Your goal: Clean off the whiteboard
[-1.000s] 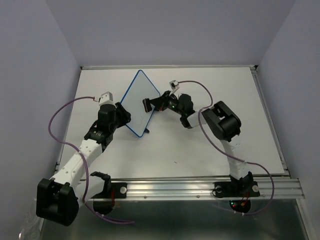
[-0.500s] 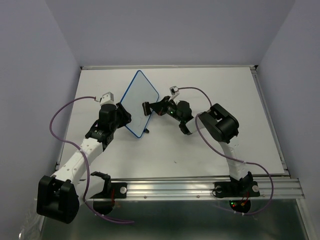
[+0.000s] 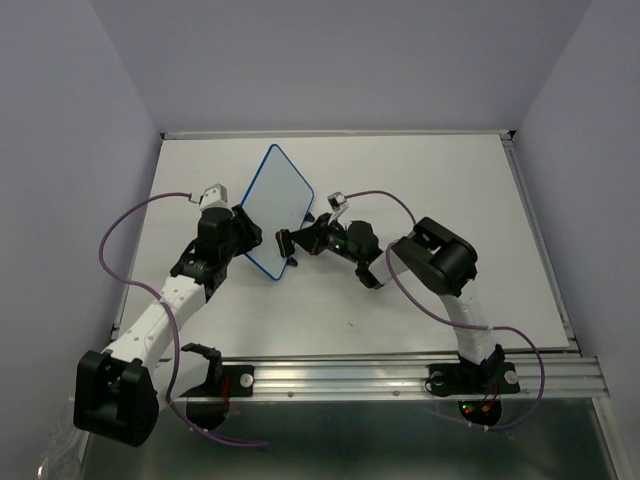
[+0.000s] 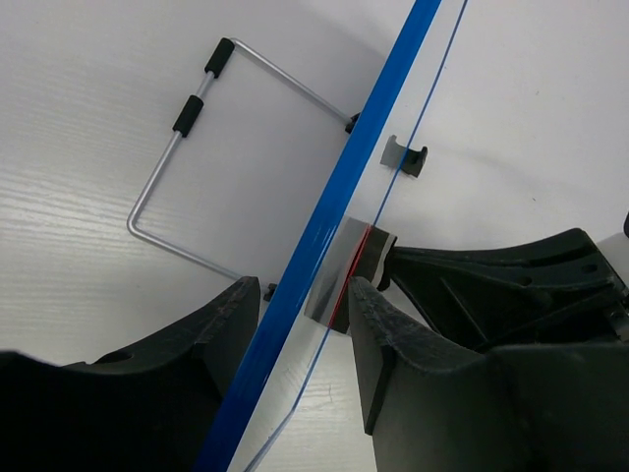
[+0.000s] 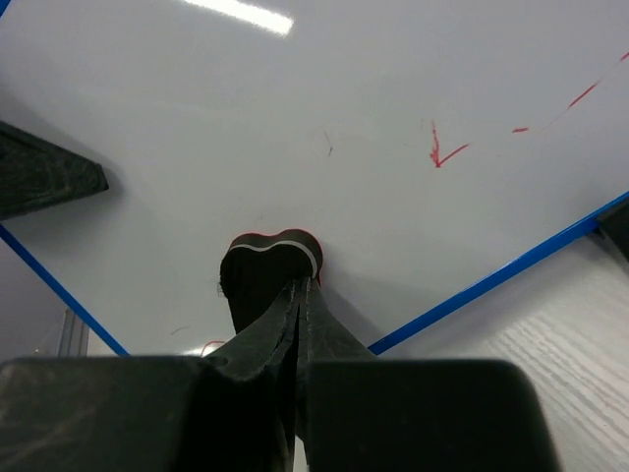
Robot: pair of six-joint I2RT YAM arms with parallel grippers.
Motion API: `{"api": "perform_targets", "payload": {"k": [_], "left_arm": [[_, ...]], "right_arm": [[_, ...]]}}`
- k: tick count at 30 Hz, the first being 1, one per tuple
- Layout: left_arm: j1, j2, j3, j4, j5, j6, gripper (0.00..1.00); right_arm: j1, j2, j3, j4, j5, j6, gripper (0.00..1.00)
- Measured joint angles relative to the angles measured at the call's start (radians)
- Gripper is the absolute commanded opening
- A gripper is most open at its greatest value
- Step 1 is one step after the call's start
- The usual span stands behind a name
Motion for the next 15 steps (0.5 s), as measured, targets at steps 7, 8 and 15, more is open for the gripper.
{"api": "perform_targets", "payload": {"k": [7,8,15], "left_arm": [[0.0,0.0,0.0,0.002,-0.002,0.003,0.52],[0.0,0.0,0.0,0.003,-0.002,0.003,0.52],[0.014,0.0,0.0,0.003,-0.029,0.014,0.52]], "right_arm": [[0.035,-0.028,-0.016,-0.013,-0.038,-0.026,0.01],[0.039,-0.03,-0.015,-0.016,-0.041,-0.032,0.01],[0.062,-0.031,0.023,-0.055,-0.07,-0.064,0.01]]}}
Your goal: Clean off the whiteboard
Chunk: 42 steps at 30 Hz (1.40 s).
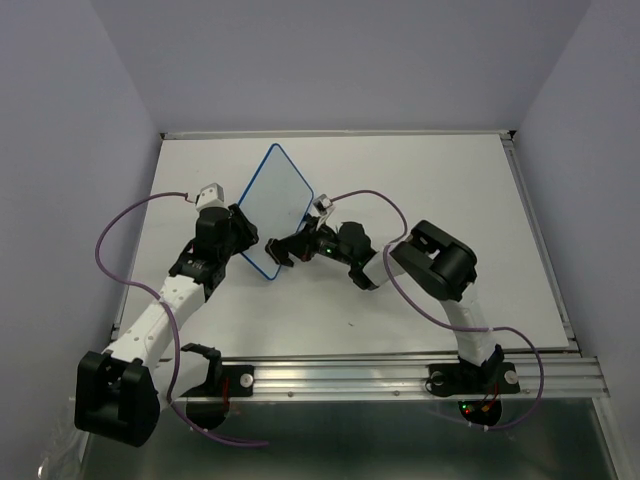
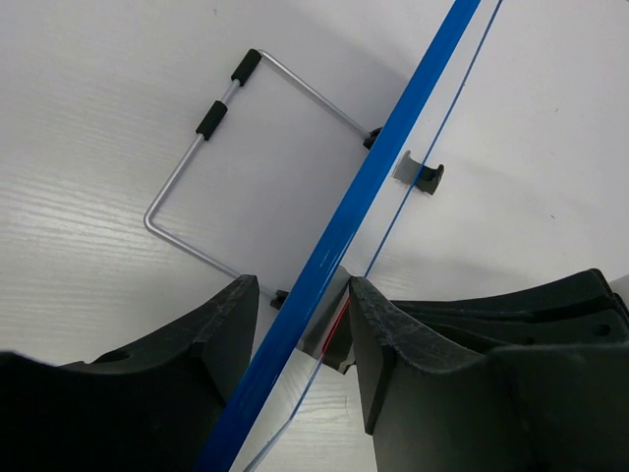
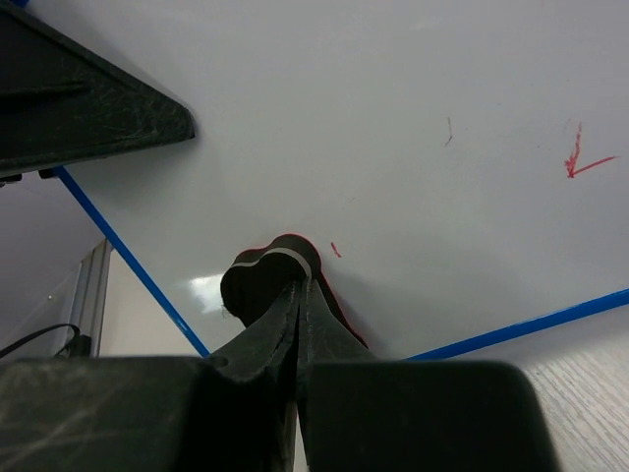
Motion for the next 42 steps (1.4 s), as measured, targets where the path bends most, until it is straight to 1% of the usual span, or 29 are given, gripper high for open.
{"api": "perform_targets", "payload": {"k": [5,11,17,20,25,28,31,35,38,42], "left_arm": [[0.001,0.0,0.0,0.0,-0.003,0.007,0.52],[0.006,0.0,0.0,0.003,-0.003,0.019,0.52],[0.005,0.0,0.0,0.006,-0.001,0.023,0.52],[0.005,0.0,0.0,0.008,0.005,0.022,0.52],[-0.011,0.0,0.0,0.009,0.034,0.003,0.52],[-0.018,0.0,0.0,0.01,0.047,-0.003,0.52],[-0.019,0.0,0.0,0.011,0.049,-0.008,0.52],[-0.019,0.0,0.0,0.011,0.051,-0.009,0.52],[-0.019,0.0,0.0,0.011,0.051,-0.01,0.52],[-0.019,-0.001,0.0,0.011,0.052,-0.012,0.52]], "right_arm": [[0.015,0.0,0.007,-0.005,-0.026,-0.015,0.01],[0.038,-0.002,0.019,-0.019,-0.051,-0.077,0.01],[0.053,-0.029,0.021,-0.075,-0.087,-0.14,0.01],[0.072,-0.045,0.02,-0.107,-0.141,-0.145,0.01],[0.163,-0.081,-0.023,-0.153,-0.255,-0.142,0.01],[0.174,-0.11,-0.057,-0.146,-0.305,-0.111,0.01],[0.115,-0.145,-0.097,-0.092,-0.341,-0.047,0.01],[-0.03,-0.17,-0.149,0.01,-0.374,0.085,0.01],[-0.133,-0.17,-0.185,0.032,-0.383,0.201,0.01],[-0.227,-0.168,-0.19,0.034,-0.368,0.276,0.01]]}}
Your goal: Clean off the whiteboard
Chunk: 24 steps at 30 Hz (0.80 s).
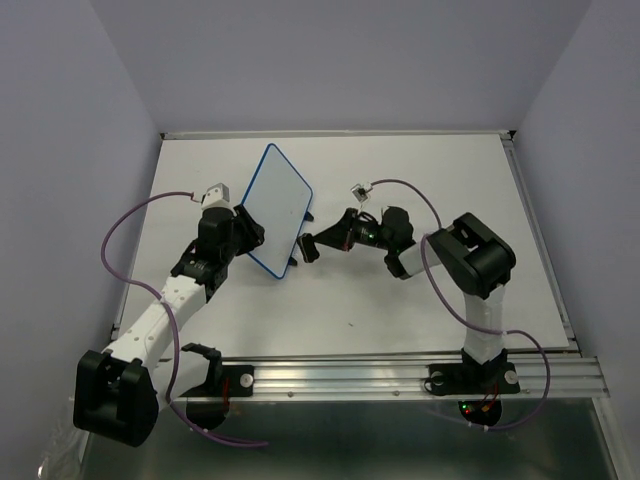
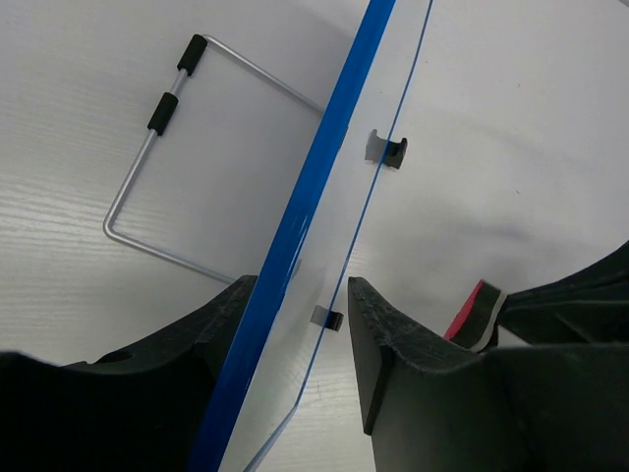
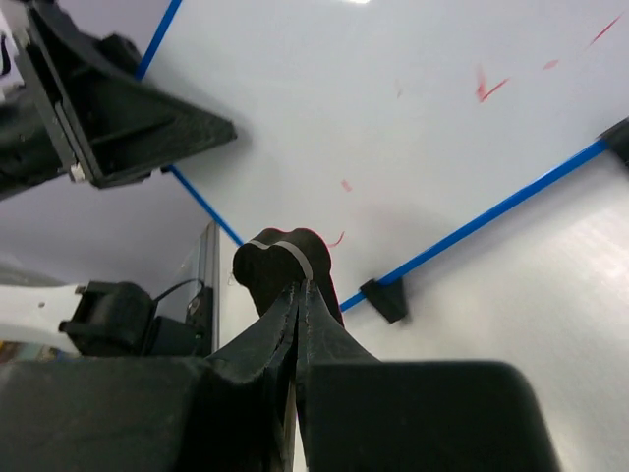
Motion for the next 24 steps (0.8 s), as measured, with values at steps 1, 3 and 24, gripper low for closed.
{"api": "perform_targets", "payload": {"k": [1,3,24], "left_arm": [[0.0,0.0,0.0,0.0,0.0,0.0,0.52],[0.0,0.0,0.0,0.0,0.001,0.0,0.52],[0.0,0.0,0.0,-0.001,0.001,0.0,0.52]], "right_arm": [[-0.017,0.0,0.006,-0.002,0.011,0.003,0.01],[-0.042,0.005,0.031,-0.004,0.037,-0.01,0.01],[-0.118,0.261,0.55,-0.424,0.351,-0.198,0.01]]}}
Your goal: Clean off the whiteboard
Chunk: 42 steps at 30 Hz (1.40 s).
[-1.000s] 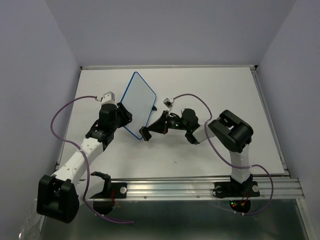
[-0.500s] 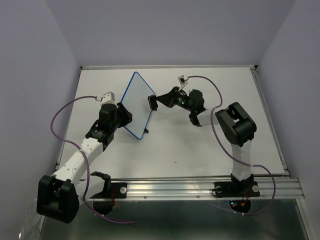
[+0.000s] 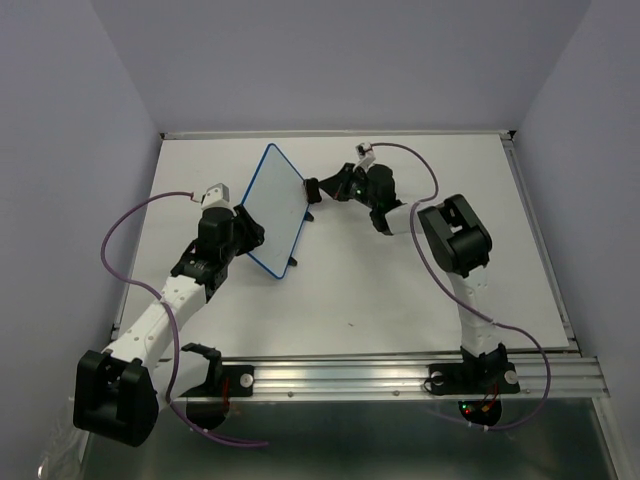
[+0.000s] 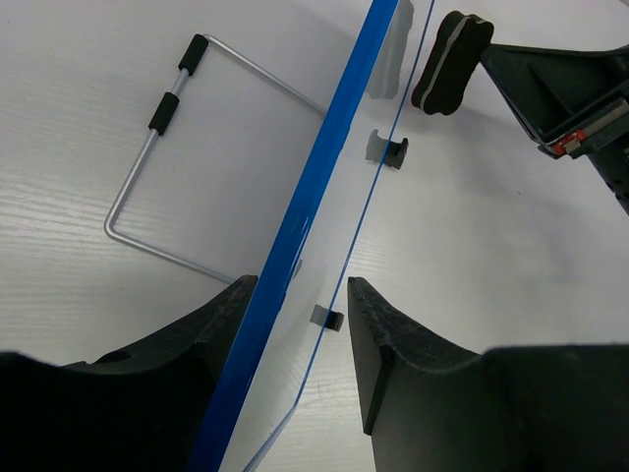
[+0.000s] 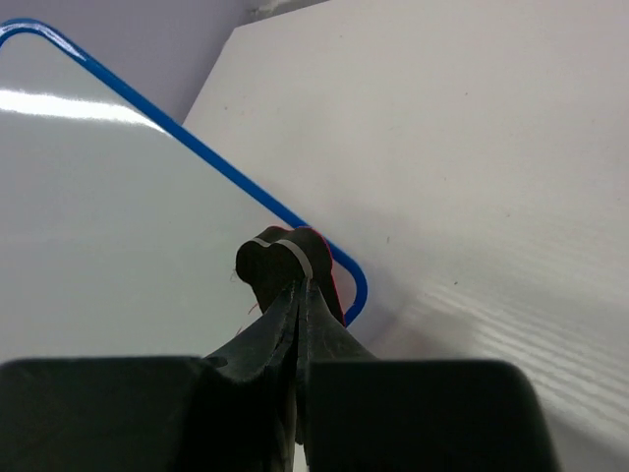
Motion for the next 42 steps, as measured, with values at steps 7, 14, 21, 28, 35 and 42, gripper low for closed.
{"api": "perform_targets", "payload": {"k": [7,14,21,28,35,42], "left_arm": [[0.0,0.0,0.0,0.0,-0.002,0.0,0.52],[0.0,0.004,0.0,0.0,-0.003,0.001,0.53],[0.0,0.027,0.01,0.005,-0.018,0.008,0.53],[0.0,0.037,0.015,0.005,-0.025,0.01,0.53],[0.0,0.039,0.016,0.005,-0.025,0.013,0.53],[0.0,0.039,0.016,0.005,-0.025,0.012,0.53]], "right_arm": [[-0.03,0.042,0.086,-0.041,-0.007,-0.031,0.01],[-0.032,0.132,0.154,-0.07,-0.013,-0.032,0.01],[-0.029,0.163,0.167,-0.095,-0.026,-0.037,0.01],[-0.022,0.161,0.148,-0.071,-0.022,-0.063,0.01],[-0.002,0.104,0.019,-0.041,-0.019,-0.061,0.44],[0.016,-0.045,-0.104,-0.045,0.056,-0.029,0.69]]}}
